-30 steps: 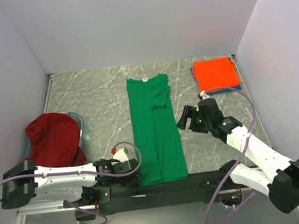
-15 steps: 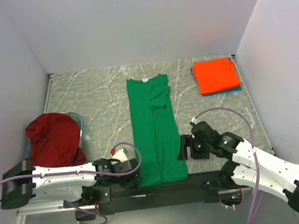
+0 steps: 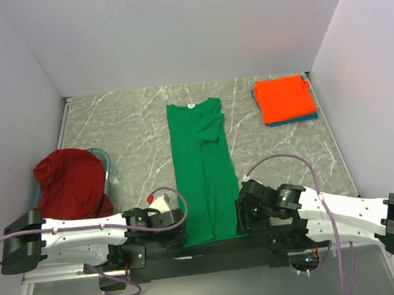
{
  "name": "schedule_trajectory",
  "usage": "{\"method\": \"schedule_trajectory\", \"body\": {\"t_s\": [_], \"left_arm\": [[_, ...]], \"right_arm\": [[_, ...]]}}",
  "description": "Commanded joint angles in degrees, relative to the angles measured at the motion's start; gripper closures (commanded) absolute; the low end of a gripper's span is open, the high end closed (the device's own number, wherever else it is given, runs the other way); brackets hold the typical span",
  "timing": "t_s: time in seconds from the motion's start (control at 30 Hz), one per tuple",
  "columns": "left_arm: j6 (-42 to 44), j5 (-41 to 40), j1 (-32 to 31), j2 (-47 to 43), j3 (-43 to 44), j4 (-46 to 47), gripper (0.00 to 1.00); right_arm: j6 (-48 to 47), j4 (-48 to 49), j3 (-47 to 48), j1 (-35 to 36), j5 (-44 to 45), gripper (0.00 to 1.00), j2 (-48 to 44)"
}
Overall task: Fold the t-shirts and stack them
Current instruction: Fold the tshirt
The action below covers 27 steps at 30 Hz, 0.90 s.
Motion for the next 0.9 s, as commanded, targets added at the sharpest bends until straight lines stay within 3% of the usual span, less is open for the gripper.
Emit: {"method": "schedule_trajectory", "body": {"t_s": [0.0, 0.13, 0.27, 0.3, 0.43, 0.53, 0.87], "left_arm": [[-2.06, 1.01, -0.76, -0.3, 0.76, -0.74, 0.99], [-2.85, 1.1, -1.11, -0.21, 0.67, -1.36, 0.99], [-3.38, 1.45, -1.37, -0.74, -0.2, -0.66, 0.99], [-3.38, 1.54, -1.37, -0.74, -0.38, -0.13, 0.99], [-2.76, 1.54, -1.37, -0.74, -0.3, 0.23, 0.99], [-1.54, 0.23, -1.46, -0.65, 1.28, -0.3, 0.99], [4.0, -8.73, -0.41, -3.72, 8.05, -3.37, 0.99]], "right_arm": [[4.76, 3.48, -1.52, 1.56, 2.02, 0.4, 0.96], [6.08, 3.76, -2.05, 2.61, 2.28, 0.56, 3.59], [6.44, 1.9, -2.4, 2.97, 3.34, 0.64, 4.39], [6.35, 2.6, -2.57, 2.97, 3.34, 0.72, 4.39], [6.18, 4.79, -3.19, 3.14, 2.72, 0.9, 3.86], [5.04, 5.15, -2.23, 3.14, 2.72, 0.98, 2.99], [1.61, 1.11, 6.9, 2.97, 11.68, 1.0, 1.13]]}}
